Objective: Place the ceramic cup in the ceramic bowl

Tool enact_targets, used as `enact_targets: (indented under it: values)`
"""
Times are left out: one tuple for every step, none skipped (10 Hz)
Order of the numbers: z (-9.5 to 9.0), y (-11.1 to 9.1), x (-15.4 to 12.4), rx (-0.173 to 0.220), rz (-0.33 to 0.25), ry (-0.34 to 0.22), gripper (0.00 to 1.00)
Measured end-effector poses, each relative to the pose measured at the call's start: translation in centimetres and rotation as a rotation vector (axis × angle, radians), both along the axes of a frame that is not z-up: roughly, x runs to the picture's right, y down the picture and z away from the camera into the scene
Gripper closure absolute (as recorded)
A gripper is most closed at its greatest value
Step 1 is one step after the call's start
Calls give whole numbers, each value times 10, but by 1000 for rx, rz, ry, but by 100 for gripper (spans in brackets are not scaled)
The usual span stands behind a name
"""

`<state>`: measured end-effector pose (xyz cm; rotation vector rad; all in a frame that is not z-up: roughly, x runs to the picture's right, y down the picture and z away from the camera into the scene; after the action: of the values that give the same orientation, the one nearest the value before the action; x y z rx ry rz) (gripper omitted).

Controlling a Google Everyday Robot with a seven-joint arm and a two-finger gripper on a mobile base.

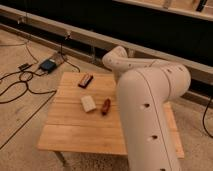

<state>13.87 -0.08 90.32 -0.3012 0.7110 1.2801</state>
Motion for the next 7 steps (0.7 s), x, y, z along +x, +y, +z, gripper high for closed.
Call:
enact_targets:
  values:
    - [-8,-3,0,5,3,1,20]
    - [-16,-7,-1,9,8,1,20]
    - [-30,-11,-2,16,22,0,20]
    - [-38,-14,-4,22,38,-4,20]
    - [-52,-17,-8,30,74,-19,20]
    - [-59,-19,-7,36,95,-24,20]
    - [-59,-19,-8,37,95,-25,20]
